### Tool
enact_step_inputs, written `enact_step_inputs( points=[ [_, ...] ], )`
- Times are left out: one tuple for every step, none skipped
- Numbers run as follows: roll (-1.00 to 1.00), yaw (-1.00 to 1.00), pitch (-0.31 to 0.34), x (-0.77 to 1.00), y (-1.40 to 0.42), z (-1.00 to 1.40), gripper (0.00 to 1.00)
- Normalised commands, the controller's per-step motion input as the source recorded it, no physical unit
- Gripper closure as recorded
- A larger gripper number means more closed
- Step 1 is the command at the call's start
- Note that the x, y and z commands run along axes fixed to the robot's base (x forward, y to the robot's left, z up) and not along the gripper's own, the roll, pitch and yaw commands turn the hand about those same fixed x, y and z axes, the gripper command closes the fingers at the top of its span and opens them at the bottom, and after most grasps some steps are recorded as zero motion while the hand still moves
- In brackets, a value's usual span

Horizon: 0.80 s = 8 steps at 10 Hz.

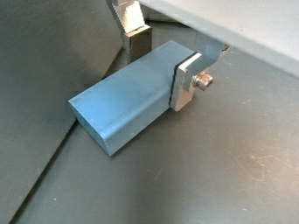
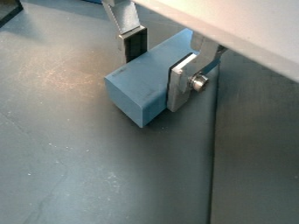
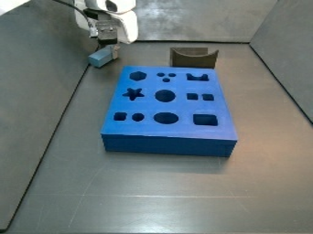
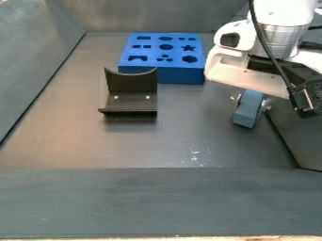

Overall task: Pick up the rectangle object. Move up. Place the rectangle object on the fixture. Regrasp the rectangle object. Move to above the board. Insert the rectangle object.
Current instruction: Pick up the rectangle object, then move up.

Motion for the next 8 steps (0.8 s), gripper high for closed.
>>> enact_step_inputs(
  points=[
    [0.0, 0.0, 0.0, 0.0, 0.0, 0.0, 1.0],
    [0.0, 0.0, 0.0, 0.0, 0.0, 0.0, 1.0],
    [0.0, 0.0, 0.0, 0.0, 0.0, 0.0, 1.0],
    [0.0, 0.0, 0.0, 0.0, 0.0, 0.47, 1.0],
    [-0.03, 0.03, 0.056, -0.1, -0.07, 0.44, 1.0],
    [-0.02, 0.02, 0.077, -0.11, -0.06, 0.39, 1.0],
    [0.02, 0.02, 0.087, -0.07, -0.03, 0.28, 1.0],
    [0.05, 0.0, 0.113, -0.05, -0.01, 0.18, 1.0]
  ],
)
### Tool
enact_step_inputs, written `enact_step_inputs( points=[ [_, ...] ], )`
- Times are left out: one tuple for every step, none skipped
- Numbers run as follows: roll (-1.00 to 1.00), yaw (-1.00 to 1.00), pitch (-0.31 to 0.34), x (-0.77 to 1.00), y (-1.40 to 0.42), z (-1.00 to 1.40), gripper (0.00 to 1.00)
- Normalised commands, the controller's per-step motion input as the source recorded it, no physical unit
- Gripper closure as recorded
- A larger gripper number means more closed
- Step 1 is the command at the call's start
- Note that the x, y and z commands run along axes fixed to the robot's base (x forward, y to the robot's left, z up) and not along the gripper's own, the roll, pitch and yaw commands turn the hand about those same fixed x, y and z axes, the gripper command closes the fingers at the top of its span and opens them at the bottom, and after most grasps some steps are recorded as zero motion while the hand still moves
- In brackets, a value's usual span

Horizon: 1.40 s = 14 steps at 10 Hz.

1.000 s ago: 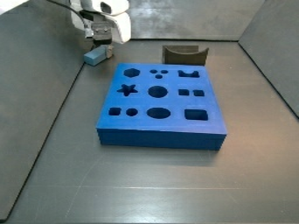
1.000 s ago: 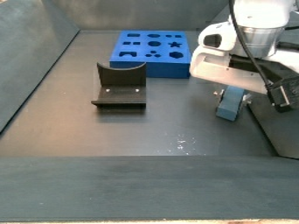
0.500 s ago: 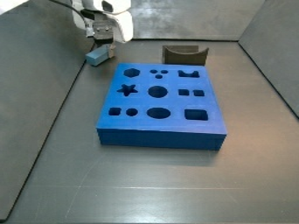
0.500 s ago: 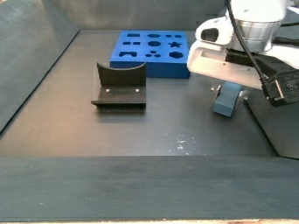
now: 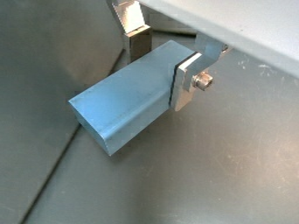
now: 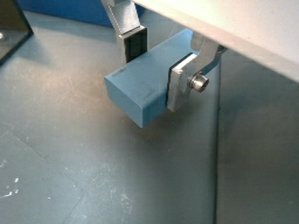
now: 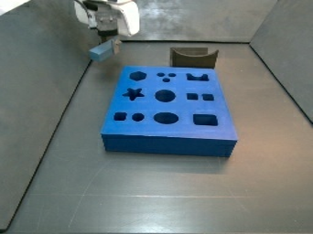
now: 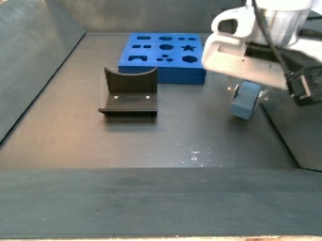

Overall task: Pick up the rectangle object. Move up. Place the rectangle object on the fixture. Regrasp the rectangle object. Move to above the board. Insert the rectangle object.
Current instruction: Place the rectangle object on the fixture.

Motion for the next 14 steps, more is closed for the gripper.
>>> enact_step_inputs(
  points=[
    [0.0, 0.0, 0.0, 0.0, 0.0, 1.0, 1.0],
    [0.01, 0.0, -0.003, 0.0, 0.0, 1.0, 1.0],
    [0.02, -0.01, 0.032, -0.01, 0.0, 1.0, 1.0],
    [0.04, -0.02, 0.061, -0.01, 0.01, 1.0, 1.0],
    [0.06, -0.02, 0.079, -0.02, 0.01, 1.0, 1.0],
    [0.09, -0.03, 0.091, -0.02, 0.01, 1.0, 1.0],
    [0.11, -0.03, 0.094, -0.03, 0.01, 1.0, 1.0],
    [0.14, -0.03, 0.098, -0.03, 0.02, 1.0, 1.0],
    [0.16, -0.02, 0.1, -0.04, 0.02, 1.0, 1.0],
    [0.18, -0.01, 0.106, -0.04, 0.01, 1.0, 1.0],
    [0.2, -0.01, 0.111, -0.05, 0.01, 1.0, 1.0],
    [0.19, 0.01, 0.109, -0.05, 0.01, 1.0, 1.0],
    [0.18, 0.01, 0.109, -0.05, 0.01, 1.0, 1.0],
    [0.17, 0.01, 0.108, -0.05, 0.01, 1.0, 1.0]
  ],
)
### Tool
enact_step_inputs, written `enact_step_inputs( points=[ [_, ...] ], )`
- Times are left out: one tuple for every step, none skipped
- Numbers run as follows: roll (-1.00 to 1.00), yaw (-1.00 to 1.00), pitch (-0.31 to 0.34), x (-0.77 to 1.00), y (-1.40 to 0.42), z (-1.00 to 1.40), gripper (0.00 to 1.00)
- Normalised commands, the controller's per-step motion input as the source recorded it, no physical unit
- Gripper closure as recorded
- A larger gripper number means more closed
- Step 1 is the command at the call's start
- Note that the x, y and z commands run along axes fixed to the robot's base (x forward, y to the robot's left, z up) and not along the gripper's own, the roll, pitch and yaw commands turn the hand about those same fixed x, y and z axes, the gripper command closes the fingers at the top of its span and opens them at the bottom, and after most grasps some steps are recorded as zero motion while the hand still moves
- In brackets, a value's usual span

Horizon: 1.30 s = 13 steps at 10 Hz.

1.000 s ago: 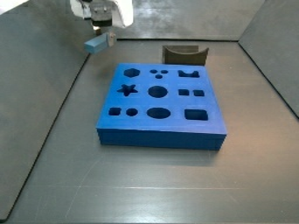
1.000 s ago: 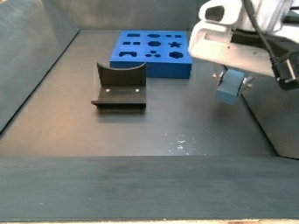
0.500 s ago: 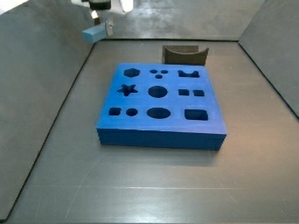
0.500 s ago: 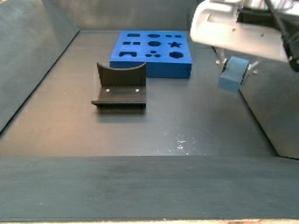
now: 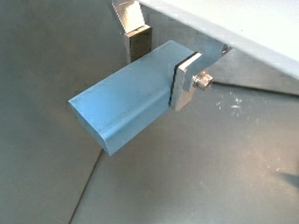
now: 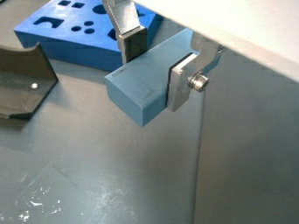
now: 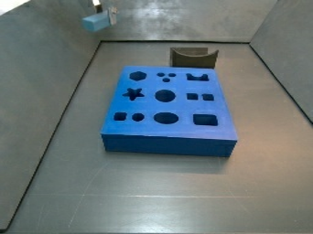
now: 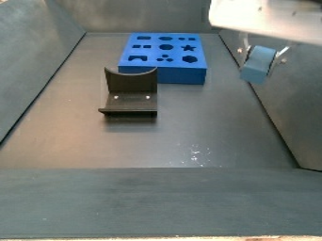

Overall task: Pick up the rectangle object. Move up. Place the rectangle object on the fixture. Regrasp the rectangle object. Move to above the board. Insert the rectangle object.
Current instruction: Place the rectangle object on the fixture.

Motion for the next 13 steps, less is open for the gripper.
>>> enact_step_inputs(
  points=[
    [0.15, 0.01, 0.107, -0.04, 0.01, 0.9, 1.0],
    [0.13, 0.01, 0.103, -0.03, 0.01, 0.75, 1.0],
    [0.12, 0.01, 0.11, -0.02, 0.02, 0.64, 1.0],
    [0.1, 0.01, 0.112, -0.02, 0.01, 0.47, 1.0],
    [0.09, 0.01, 0.114, -0.01, 0.01, 0.35, 1.0],
    [0.09, 0.01, 0.117, -0.01, 0.01, 0.17, 1.0],
    [-0.14, 1.0, 0.054, 1.0, 0.09, -0.03, 1.0],
    [-0.14, 1.0, 0.059, 1.0, 0.09, -0.05, 1.0],
    [-0.16, 1.0, 0.066, 1.0, 0.08, -0.05, 1.0],
    [-0.19, 1.0, 0.071, 1.0, 0.08, -0.05, 1.0],
    [-0.22, 1.0, 0.079, 1.0, 0.07, -0.05, 1.0],
    [-0.25, 1.0, 0.096, 1.0, 0.07, -0.05, 1.0],
    [-0.29, 1.0, 0.113, 1.0, 0.06, -0.05, 1.0]
  ],
)
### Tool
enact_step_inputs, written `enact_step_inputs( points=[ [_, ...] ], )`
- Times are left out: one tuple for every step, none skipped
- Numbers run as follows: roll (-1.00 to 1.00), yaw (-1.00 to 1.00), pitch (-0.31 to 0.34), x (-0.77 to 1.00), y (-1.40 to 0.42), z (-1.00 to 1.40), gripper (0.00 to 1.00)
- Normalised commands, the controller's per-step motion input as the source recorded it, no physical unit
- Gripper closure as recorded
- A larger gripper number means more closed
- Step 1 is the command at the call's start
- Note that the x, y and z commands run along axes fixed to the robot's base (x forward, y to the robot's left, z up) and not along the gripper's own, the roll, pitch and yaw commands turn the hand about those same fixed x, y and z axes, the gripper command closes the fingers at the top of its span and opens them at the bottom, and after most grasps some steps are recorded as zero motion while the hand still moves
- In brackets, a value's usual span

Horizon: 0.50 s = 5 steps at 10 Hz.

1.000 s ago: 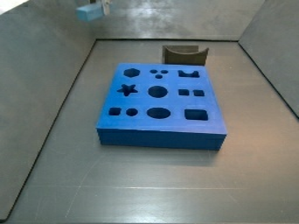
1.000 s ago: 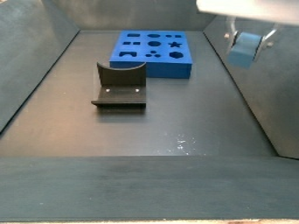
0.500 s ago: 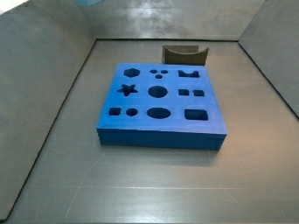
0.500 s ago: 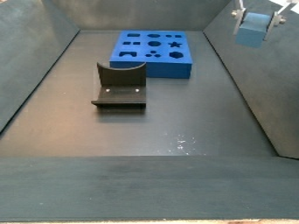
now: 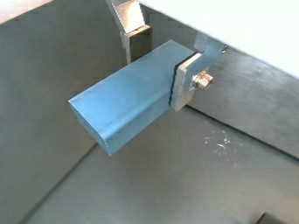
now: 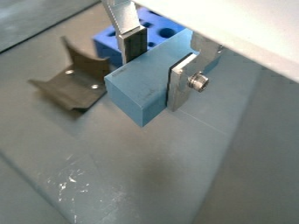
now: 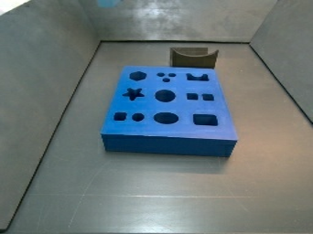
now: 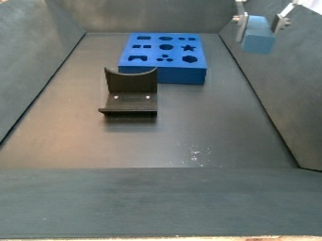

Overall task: Pick up the rectangle object. Move up. Place the rectangle object on the fixture. Regrasp the rectangle object. Move to above the board. Insert the rectangle object.
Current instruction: Place the rectangle object on the fixture.

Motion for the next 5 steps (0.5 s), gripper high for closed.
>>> enact_step_inputs(
  points=[
    [-0.35, 1.0, 0.159, 1.0, 0.06, -0.05, 1.0],
    [-0.41, 0.71, 0.207, 1.0, 0.06, -0.05, 1.0],
    [-0.34, 0.38, 0.22, 1.0, 0.05, -0.04, 1.0],
    [-0.3, 0.23, 0.227, 1.0, 0.05, -0.04, 1.0],
    [-0.24, 0.11, 0.237, 1.0, 0.05, -0.04, 1.0]
  ],
)
